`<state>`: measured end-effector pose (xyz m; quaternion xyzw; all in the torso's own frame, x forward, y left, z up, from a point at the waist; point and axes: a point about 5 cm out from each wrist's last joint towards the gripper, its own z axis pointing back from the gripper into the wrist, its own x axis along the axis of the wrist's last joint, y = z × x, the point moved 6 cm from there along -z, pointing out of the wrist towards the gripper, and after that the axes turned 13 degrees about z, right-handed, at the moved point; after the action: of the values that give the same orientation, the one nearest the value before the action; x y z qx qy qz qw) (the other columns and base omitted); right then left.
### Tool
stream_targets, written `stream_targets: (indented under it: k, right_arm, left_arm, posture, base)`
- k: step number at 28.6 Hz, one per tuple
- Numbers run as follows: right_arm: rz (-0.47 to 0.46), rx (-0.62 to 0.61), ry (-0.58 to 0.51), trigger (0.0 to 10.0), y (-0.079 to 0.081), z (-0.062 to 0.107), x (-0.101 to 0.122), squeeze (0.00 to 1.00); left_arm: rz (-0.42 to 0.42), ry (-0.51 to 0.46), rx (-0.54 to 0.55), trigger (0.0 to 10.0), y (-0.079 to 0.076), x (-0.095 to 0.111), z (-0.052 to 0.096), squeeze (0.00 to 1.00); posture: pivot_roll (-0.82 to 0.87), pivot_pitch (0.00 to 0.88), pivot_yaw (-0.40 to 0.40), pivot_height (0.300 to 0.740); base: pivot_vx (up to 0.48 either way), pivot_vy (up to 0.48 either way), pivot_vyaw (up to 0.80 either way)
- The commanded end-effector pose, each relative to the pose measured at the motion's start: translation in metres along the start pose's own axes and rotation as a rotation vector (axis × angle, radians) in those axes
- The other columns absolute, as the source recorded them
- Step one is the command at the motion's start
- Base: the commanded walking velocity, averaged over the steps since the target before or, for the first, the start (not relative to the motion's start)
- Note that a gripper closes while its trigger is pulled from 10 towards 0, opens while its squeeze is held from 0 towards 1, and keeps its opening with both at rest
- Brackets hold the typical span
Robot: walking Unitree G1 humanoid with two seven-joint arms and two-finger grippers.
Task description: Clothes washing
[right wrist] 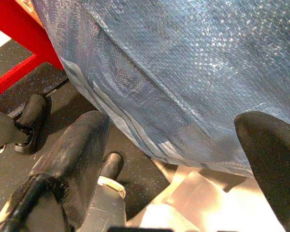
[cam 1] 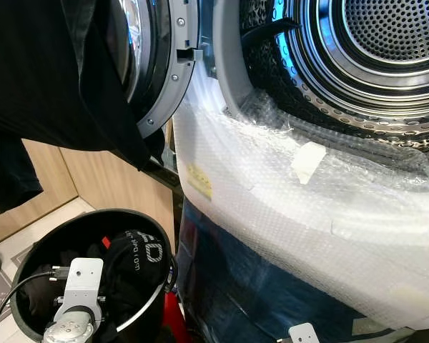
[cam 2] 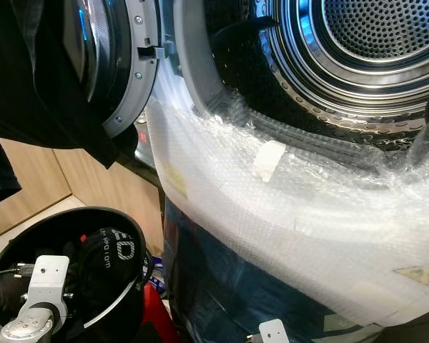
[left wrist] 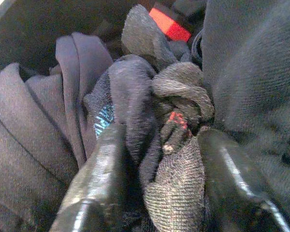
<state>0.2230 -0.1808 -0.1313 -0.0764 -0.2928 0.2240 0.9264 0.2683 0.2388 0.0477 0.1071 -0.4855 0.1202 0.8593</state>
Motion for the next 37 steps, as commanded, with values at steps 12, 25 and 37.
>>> stream_targets:
  k: [12, 25, 37]
  right_arm:
    - [0.021, 0.010, -0.016, 10.0, 0.001, -0.001, 0.006, 0.00]
    - [0.025, 0.014, -0.019, 10.0, 0.000, -0.001, 0.005, 0.00]
    - [0.034, 0.027, -0.039, 10.0, 0.006, -0.002, 0.015, 0.00]
  left_arm:
    - [-0.030, -0.044, -0.013, 0.0, -0.005, 0.006, 0.005, 0.00]
    - [-0.050, -0.571, -0.177, 0.0, -0.034, 0.097, 0.065, 0.00]
    - [-0.088, -0.477, -1.029, 0.0, -0.147, 0.111, 0.130, 0.00]
  posture:
    - [0.29, 0.000, -0.049, 0.740]
    - [0.32, 0.000, -0.052, 0.740]
    - [0.31, 0.000, -0.044, 0.740]
  base:
    - [0.000, 0.000, 0.00]
    - [0.000, 0.000, 0.00]
    - [0.000, 0.000, 0.00]
